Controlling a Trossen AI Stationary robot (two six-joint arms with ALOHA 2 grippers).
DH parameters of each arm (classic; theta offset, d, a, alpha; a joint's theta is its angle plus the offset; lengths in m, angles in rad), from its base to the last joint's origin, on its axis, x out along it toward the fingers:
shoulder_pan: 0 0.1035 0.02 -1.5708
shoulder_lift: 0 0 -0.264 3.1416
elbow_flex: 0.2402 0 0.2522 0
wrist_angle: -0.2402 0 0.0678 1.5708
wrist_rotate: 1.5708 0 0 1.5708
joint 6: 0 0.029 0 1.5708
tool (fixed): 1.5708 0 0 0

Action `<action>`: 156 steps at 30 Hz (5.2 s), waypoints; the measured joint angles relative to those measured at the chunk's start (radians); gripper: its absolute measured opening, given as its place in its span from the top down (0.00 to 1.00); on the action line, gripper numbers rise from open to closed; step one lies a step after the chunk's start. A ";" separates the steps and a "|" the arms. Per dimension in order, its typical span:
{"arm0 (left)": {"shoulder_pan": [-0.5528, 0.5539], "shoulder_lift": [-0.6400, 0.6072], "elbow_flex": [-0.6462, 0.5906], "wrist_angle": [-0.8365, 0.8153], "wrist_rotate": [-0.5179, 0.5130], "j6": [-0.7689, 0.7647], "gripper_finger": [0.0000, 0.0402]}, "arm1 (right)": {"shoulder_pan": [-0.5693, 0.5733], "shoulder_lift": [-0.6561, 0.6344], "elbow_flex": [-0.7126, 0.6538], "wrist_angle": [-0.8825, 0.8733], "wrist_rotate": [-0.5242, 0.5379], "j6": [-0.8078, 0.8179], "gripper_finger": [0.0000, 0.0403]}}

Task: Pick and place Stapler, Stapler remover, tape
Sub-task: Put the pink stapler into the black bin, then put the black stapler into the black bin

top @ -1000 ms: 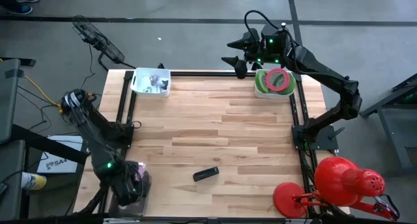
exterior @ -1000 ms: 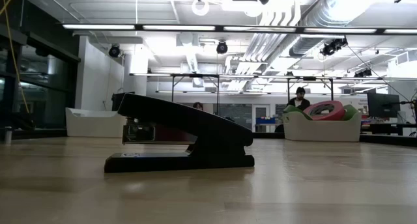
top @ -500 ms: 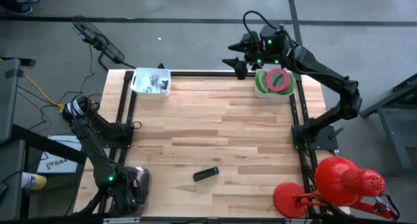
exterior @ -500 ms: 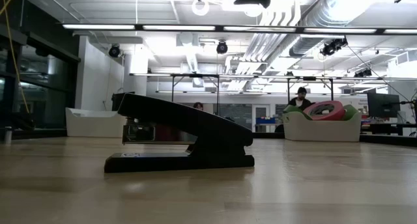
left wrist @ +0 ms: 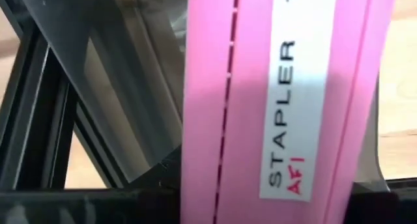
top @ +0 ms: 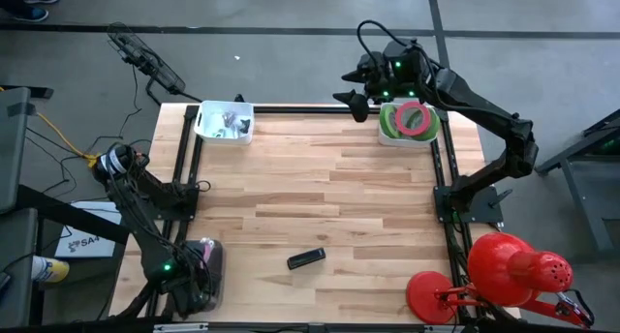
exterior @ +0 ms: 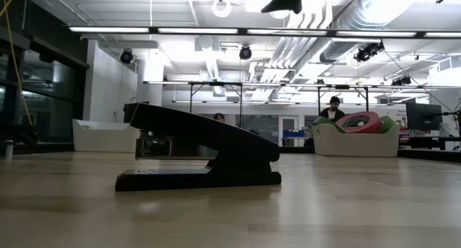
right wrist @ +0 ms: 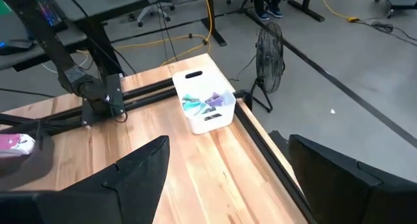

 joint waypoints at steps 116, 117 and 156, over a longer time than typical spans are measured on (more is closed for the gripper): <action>0.172 -0.295 -0.029 -0.141 -1.008 0.319 0.39 | 0.818 0.476 -0.612 0.684 -0.026 -0.185 0.24; 0.171 -0.295 -0.029 -0.135 -1.006 0.323 0.39 | 0.825 0.490 -0.612 0.683 -0.007 -0.184 0.24; 0.171 -0.295 -0.030 -0.121 -0.993 0.347 0.39 | 0.814 0.523 -0.613 0.752 0.076 -0.053 0.69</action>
